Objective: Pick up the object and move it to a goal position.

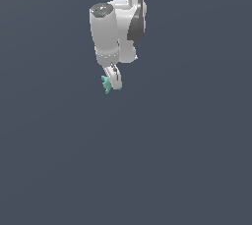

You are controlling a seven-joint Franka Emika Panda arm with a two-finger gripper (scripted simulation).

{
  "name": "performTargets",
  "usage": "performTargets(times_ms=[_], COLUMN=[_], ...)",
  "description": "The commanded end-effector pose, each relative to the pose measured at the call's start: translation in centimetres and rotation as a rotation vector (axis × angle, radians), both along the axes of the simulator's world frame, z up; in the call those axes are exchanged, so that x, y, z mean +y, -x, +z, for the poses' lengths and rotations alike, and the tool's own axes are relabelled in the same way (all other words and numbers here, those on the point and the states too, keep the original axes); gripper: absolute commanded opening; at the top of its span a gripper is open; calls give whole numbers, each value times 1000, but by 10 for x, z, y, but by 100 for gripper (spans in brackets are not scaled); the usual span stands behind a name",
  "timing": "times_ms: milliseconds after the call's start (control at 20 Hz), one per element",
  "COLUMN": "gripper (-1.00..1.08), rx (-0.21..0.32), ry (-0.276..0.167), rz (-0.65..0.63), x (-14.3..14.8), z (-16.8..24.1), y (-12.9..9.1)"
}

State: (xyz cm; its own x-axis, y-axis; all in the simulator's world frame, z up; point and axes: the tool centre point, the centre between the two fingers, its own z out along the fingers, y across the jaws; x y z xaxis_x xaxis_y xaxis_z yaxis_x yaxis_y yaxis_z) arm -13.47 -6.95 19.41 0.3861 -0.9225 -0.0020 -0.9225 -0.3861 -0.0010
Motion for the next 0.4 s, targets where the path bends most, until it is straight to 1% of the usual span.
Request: performTargets(times_ms=[0,350], gripper=[-100,-100], rx=[0,0], ry=[1,2], rz=[0,0], x=[-3,-6], z=[5,12], y=[7,14])
